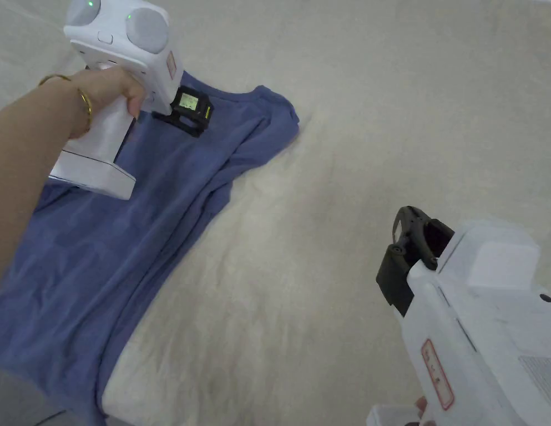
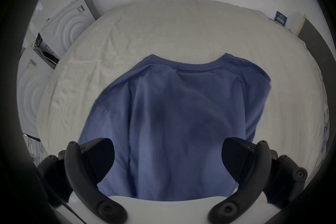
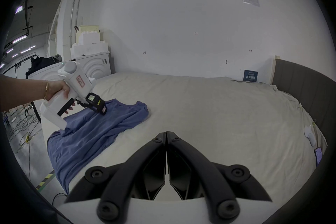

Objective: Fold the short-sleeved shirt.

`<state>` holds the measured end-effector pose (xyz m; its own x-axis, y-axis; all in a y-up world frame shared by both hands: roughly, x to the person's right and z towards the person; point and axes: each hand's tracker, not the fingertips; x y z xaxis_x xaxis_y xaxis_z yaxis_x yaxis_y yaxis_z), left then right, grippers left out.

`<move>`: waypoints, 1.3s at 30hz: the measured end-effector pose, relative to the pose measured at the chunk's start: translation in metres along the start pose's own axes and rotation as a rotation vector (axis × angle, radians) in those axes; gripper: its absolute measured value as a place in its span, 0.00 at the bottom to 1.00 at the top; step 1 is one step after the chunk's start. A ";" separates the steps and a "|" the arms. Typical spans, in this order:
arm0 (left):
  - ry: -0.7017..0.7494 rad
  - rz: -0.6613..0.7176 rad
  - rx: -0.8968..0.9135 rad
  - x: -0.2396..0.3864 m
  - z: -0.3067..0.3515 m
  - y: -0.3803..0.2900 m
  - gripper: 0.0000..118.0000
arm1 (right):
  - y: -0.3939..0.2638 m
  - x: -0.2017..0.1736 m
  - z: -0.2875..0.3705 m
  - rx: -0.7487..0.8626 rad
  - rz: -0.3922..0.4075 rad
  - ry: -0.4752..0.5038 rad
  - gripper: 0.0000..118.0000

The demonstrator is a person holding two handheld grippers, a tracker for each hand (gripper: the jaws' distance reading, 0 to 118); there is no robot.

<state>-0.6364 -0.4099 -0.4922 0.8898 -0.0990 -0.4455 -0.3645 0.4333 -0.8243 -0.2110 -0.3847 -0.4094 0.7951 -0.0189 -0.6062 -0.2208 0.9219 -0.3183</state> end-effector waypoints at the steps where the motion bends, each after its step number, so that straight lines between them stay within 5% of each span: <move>1: -0.017 0.008 -0.011 0.001 -0.007 0.004 1.00 | -0.002 0.003 -0.003 -0.019 -0.005 0.010 0.00; 6: -0.038 -0.023 -0.068 0.008 -0.034 0.008 0.95 | -0.009 0.011 -0.010 -0.053 -0.006 0.021 0.00; 9: -0.066 -0.006 -0.113 0.009 -0.042 0.007 0.62 | -0.011 0.015 -0.015 -0.063 -0.006 0.018 0.00; 12: -0.096 0.016 -0.097 0.010 -0.039 0.003 0.45 | -0.013 0.015 -0.017 -0.069 -0.017 0.015 0.00; 15: -0.096 -0.021 -0.078 0.010 -0.033 0.001 0.01 | -0.016 0.014 -0.016 -0.070 -0.024 0.016 0.00; 26: 0.045 0.033 0.197 0.030 0.003 -0.041 0.00 | -0.011 0.011 0.014 -0.063 -0.013 0.008 0.00; 39: 0.030 0.157 0.463 0.013 0.168 -0.067 0.00 | 0.017 0.019 0.108 0.081 -0.018 -0.038 0.00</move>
<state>-0.5545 -0.2900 -0.3837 0.8231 -0.0230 -0.5675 -0.3274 0.7972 -0.5072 -0.1386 -0.3277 -0.3472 0.8195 -0.0230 -0.5726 -0.1610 0.9497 -0.2686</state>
